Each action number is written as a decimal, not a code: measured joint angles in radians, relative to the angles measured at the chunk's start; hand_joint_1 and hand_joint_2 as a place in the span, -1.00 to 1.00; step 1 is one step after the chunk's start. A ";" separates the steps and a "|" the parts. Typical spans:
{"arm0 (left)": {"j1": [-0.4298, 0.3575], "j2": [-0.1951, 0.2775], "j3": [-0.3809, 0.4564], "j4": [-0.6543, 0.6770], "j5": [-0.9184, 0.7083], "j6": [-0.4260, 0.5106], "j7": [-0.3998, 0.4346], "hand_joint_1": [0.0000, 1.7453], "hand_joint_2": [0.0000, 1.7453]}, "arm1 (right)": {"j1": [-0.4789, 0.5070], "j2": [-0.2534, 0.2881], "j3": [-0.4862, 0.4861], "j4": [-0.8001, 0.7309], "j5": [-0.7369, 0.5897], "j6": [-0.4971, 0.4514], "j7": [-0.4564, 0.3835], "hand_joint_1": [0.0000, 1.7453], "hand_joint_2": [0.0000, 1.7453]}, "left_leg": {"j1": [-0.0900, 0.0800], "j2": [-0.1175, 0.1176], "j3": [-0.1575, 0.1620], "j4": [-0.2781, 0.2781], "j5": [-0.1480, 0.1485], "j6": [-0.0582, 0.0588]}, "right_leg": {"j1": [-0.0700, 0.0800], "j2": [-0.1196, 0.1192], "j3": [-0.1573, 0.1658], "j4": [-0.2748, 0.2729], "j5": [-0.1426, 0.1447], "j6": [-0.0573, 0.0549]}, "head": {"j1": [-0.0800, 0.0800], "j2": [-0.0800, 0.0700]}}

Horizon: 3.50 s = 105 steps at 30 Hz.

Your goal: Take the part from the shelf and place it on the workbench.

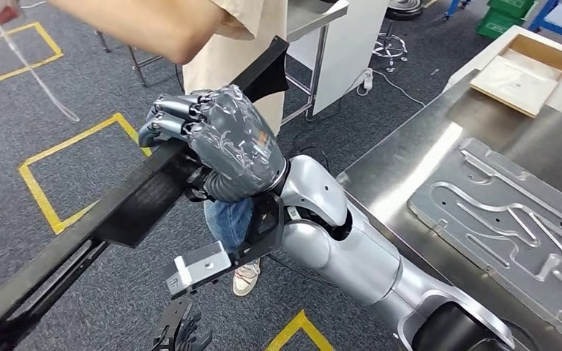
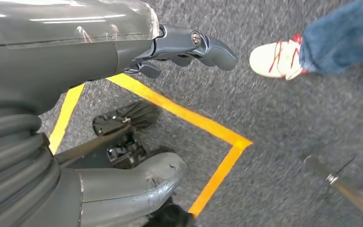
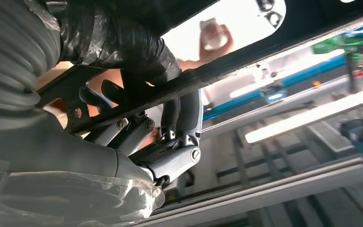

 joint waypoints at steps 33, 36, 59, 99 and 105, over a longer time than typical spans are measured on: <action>0.011 0.005 -0.004 0.000 -0.003 0.011 0.000 -1.00 1.00 | 0.033 -0.019 0.000 -0.002 0.005 -0.012 -0.001 1.00 1.00 | 0.003 0.029 0.014 -0.004 -0.007 -0.005 | -0.004 -0.022 0.052 -0.102 0.071 0.005 | 0.006 0.000; 0.011 0.005 -0.006 0.000 -0.004 0.014 0.000 -1.00 1.00 | 0.033 -0.020 0.000 -0.002 0.008 -0.019 -0.003 1.00 1.00 | -0.004 0.054 0.022 -0.003 -0.016 -0.018 | 0.012 -0.080 0.136 -0.261 0.117 -0.013 | 0.005 0.000; 0.021 0.012 -0.013 0.000 -0.009 0.016 -0.006 -1.00 1.00 | 0.057 -0.036 -0.015 0.003 0.010 -0.039 -0.012 1.00 1.00 | 0.007 -0.025 0.013 -0.016 0.007 -0.005 | 0.000 0.011 0.036 -0.076 0.023 0.002 | 0.012 0.000; 0.023 0.013 -0.028 0.000 -0.004 0.016 -0.023 -1.00 1.00 | 0.001 -0.075 -0.100 0.159 0.065 -0.014 0.052 1.00 1.00 | 0.013 -0.024 0.021 -0.031 0.012 -0.018 | -0.017 -0.008 0.048 -0.106 0.083 0.014 | 0.016 0.000; 0.015 0.012 -0.032 0.000 -0.006 0.014 -0.025 -1.00 1.00 | -0.077 -0.082 -0.147 0.271 0.069 0.002 0.049 1.00 1.00 | 0.013 -0.022 -0.017 0.067 -0.059 -0.060 | -0.009 -0.007 0.140 -0.280 0.126 -0.038 | 0.015 0.000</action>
